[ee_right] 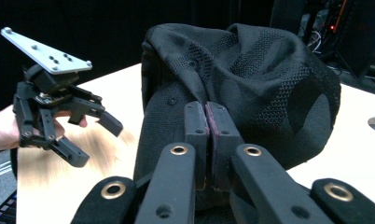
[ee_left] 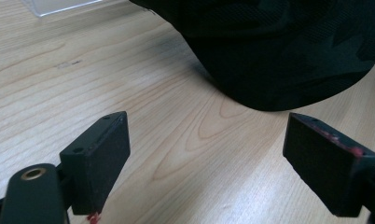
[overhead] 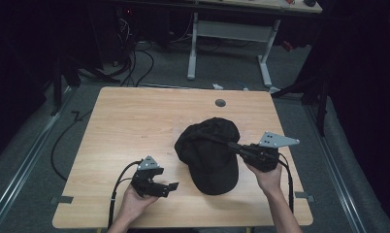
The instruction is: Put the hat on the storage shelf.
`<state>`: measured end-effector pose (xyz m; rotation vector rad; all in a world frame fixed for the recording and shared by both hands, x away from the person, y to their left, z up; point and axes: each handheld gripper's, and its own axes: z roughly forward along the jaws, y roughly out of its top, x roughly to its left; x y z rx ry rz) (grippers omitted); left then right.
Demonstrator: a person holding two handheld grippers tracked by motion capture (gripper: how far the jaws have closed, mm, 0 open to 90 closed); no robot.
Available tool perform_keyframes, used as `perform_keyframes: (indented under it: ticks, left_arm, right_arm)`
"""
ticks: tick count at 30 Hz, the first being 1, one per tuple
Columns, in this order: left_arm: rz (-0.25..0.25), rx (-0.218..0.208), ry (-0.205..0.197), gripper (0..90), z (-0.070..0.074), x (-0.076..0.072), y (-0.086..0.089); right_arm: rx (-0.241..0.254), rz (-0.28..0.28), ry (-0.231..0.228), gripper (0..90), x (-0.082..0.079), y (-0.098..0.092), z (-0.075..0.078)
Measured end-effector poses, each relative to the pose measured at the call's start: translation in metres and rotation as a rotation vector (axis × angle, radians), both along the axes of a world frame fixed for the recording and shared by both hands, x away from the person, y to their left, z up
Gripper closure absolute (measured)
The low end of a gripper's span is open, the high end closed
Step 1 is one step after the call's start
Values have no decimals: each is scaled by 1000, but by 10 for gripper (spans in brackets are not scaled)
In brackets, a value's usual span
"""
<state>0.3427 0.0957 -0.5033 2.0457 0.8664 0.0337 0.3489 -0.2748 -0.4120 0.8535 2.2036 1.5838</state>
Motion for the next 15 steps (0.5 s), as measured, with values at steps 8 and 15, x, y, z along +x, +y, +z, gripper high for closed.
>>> perform_keyframes:
  ticks: [8, 15]
  left_arm:
    - [-23, -12, 21, 151, -2, 9, -9]
    - [-32, -40, 37, 151, -5, 13, -11]
  right_arm:
    - [30, 33, -14, 888, -1, 4, 6]
    - [67, 69, -23, 888, -2, 7, 9]
